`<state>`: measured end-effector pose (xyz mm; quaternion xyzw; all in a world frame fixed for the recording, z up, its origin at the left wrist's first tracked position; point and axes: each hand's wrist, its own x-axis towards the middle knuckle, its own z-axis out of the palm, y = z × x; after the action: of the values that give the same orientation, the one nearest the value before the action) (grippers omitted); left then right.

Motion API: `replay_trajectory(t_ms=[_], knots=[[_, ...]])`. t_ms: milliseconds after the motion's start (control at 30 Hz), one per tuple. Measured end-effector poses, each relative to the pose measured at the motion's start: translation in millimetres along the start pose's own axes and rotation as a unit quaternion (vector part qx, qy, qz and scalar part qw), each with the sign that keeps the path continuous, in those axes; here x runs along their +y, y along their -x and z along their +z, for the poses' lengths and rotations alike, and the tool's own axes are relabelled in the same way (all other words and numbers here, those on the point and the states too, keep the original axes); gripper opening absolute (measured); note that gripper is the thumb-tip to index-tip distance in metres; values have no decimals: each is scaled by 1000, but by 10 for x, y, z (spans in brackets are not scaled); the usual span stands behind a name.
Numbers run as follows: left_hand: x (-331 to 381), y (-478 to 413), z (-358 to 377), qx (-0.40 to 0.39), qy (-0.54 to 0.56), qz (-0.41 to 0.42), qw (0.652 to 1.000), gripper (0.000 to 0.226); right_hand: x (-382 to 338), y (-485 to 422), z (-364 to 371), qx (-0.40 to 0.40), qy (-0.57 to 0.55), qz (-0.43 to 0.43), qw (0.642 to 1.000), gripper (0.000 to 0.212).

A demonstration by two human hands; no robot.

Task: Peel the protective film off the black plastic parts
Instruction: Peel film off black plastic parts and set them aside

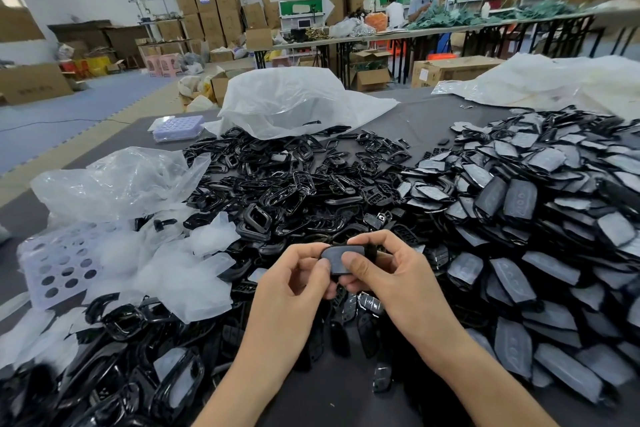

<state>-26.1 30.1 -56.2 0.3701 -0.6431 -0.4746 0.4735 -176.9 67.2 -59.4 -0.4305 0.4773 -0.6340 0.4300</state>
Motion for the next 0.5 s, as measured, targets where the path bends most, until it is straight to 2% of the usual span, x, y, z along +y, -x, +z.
replay_trajectory(t_ms=[100, 333, 500], knots=[[22, 7, -3, 3, -7, 9, 1000, 27, 7, -6, 4, -2, -28, 0, 1000, 11], [45, 16, -6, -2, -3, 25, 1000, 30, 16, -17, 27, -17, -86, 39, 995, 25], [40, 18, -25, -5, -9, 27, 1000, 29, 15, -17, 30, -32, -104, 51, 993, 15]])
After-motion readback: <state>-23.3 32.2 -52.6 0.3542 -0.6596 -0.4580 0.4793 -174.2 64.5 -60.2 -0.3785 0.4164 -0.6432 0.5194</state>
